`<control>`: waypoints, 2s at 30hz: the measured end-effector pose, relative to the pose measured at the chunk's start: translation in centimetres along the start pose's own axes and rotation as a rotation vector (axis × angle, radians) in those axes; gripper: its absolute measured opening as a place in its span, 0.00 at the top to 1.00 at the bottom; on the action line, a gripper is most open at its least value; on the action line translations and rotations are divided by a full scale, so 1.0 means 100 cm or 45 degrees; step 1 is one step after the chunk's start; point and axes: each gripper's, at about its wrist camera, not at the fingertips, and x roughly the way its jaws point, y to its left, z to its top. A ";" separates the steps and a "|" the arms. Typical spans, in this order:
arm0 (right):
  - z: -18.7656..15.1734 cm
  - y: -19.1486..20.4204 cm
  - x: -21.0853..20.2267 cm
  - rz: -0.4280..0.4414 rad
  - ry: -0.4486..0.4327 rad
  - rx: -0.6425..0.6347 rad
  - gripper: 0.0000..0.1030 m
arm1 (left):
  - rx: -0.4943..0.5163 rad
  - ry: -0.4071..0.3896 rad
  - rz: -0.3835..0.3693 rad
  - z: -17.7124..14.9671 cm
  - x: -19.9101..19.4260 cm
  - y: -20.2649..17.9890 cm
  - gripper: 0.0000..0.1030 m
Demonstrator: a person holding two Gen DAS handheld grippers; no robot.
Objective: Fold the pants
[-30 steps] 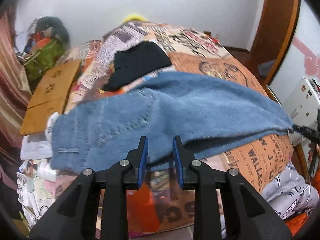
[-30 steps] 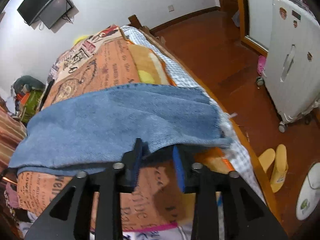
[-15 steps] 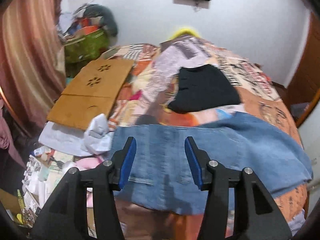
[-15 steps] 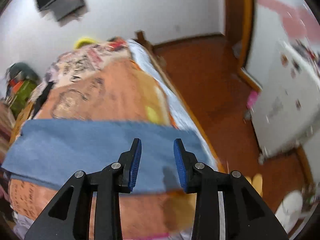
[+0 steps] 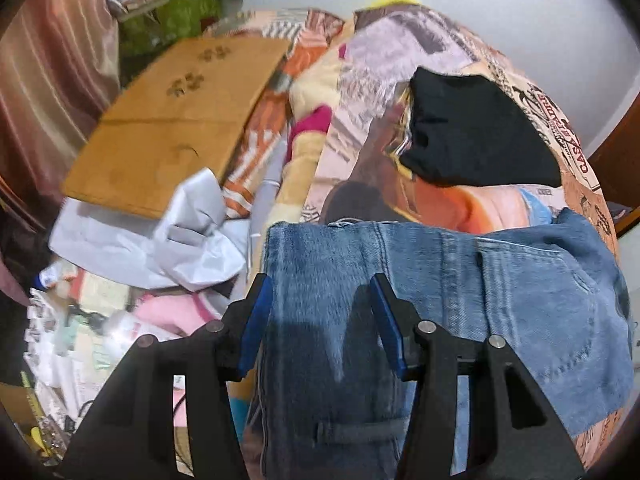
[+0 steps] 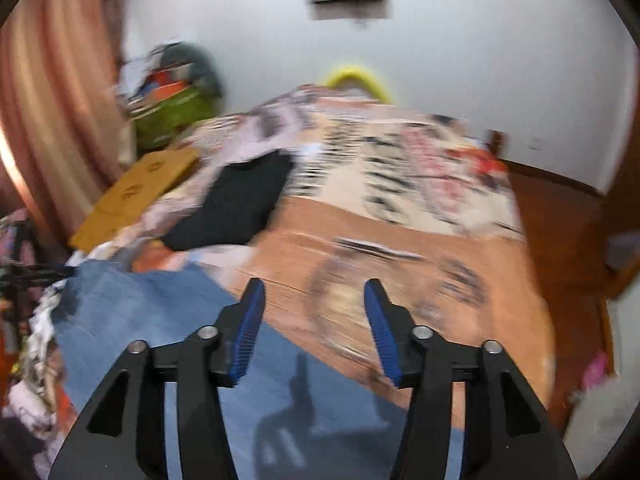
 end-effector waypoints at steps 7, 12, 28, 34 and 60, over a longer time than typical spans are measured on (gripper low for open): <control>0.017 0.066 0.089 0.128 0.179 -0.201 0.52 | 0.023 0.019 -0.003 0.000 0.024 -0.003 0.51; 0.011 0.077 0.136 0.220 0.326 -0.171 0.52 | 0.020 -0.011 -0.095 -0.003 0.020 -0.002 0.51; 0.006 0.107 0.115 0.199 0.246 -0.367 0.92 | 0.205 -0.248 -0.017 -0.004 -0.030 -0.035 1.00; 0.014 0.104 0.102 0.185 0.157 -0.373 0.95 | 0.108 -0.228 -0.036 0.007 -0.036 -0.004 0.98; 0.006 0.092 0.119 0.223 0.185 -0.293 0.96 | -0.023 -0.029 -0.157 0.001 0.017 -0.001 0.93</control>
